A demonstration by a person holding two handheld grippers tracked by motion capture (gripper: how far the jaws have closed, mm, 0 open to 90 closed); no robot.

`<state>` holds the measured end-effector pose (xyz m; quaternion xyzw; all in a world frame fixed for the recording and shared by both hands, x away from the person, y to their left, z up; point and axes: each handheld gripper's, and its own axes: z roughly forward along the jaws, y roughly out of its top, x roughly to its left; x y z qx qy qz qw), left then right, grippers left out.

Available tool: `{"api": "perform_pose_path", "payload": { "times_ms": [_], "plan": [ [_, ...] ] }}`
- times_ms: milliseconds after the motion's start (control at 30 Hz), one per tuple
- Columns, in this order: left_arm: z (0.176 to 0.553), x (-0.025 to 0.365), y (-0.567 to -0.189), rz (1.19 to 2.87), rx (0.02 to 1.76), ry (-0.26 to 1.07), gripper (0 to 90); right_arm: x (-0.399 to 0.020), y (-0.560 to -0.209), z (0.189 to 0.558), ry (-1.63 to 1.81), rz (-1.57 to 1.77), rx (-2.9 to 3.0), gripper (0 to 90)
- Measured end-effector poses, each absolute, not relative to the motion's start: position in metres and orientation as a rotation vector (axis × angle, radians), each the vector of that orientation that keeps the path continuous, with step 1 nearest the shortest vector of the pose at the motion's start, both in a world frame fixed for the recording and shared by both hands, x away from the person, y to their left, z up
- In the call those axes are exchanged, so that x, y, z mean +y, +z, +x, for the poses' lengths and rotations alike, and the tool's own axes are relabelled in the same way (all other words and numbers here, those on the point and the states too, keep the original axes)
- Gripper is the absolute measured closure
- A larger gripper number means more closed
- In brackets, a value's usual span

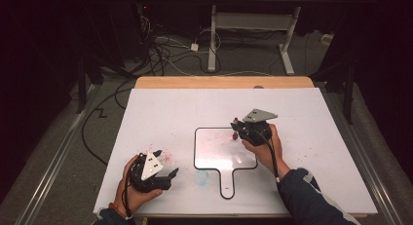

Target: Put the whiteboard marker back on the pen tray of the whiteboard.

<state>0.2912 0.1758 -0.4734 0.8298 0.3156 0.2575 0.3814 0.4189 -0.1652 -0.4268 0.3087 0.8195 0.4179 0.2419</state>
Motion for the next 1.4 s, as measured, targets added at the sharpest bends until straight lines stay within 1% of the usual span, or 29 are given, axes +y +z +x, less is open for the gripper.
{"api": "perform_pose_path", "payload": {
  "times_ms": [100, 200, 300, 400, 467, 500, 633, 733, 800, 1000, 1100, 1167, 1233, 1300, 1400],
  "plan": [
    [0.291, 0.177, -0.473, 2.115, 0.807, 0.652, 18.9, -0.175, -0.427, 0.427, 1.056, 0.851, 2.176, 81.4],
    [0.29, 0.178, -0.472, 2.104, 0.806, 0.655, 18.9, -0.186, -0.426, 0.437, 1.046, 0.916, 2.141, 81.4],
    [0.291, 0.178, -0.472, 2.109, 0.805, 0.653, 18.9, -0.183, -0.427, 0.438, 1.072, 0.898, 2.156, 81.3],
    [0.291, 0.177, -0.472, 2.11, 0.803, 0.652, 18.9, -0.172, -0.428, 0.434, 1.189, 0.884, 2.241, 81.3],
    [0.291, 0.178, -0.471, 2.106, 0.791, 0.668, 18.9, -0.165, -0.427, 0.431, 1.196, 0.843, 2.278, 81.4],
    [0.291, 0.178, -0.472, 2.108, 0.803, 0.653, 18.9, -0.163, -0.426, 0.431, 1.177, 0.826, 2.278, 81.3],
    [0.29, 0.178, -0.472, 2.106, 0.804, 0.652, 18.9, -0.174, -0.426, 0.44, 1.054, 0.858, 2.188, 81.4],
    [0.289, 0.178, -0.472, 2.108, 0.801, 0.652, 18.9, -0.183, -0.426, 0.446, 1.043, 0.918, 2.15, 81.4],
    [0.29, 0.178, -0.472, 2.107, 0.802, 0.651, 18.9, -0.179, -0.427, 0.444, 1.066, 0.916, 2.154, 81.3],
    [0.289, 0.177, -0.471, 2.109, 0.797, 0.652, 18.9, -0.149, -0.429, 0.434, 1.224, 0.874, 2.266, 81.3],
    [0.289, 0.178, -0.471, 2.106, 0.797, 0.652, 18.9, -0.141, -0.429, 0.431, 1.204, 0.828, 2.286, 81.4],
    [0.289, 0.178, -0.471, 2.106, 0.797, 0.653, 18.9, -0.141, -0.427, 0.433, 1.172, 0.812, 2.29, 81.3],
    [0.289, 0.178, -0.471, 2.105, 0.794, 0.652, 18.9, -0.144, -0.426, 0.438, 1.056, 0.781, 2.246, 81.3],
    [0.289, 0.177, -0.471, 2.107, 0.79, 0.654, 18.9, -0.151, -0.426, 0.444, 1.085, 0.822, 2.24, 81.3],
    [0.289, 0.177, -0.471, 2.115, 0.783, 0.654, 18.9, -0.149, -0.427, 0.44, 1.143, 0.826, 2.27, 81.3]
  ]
}}
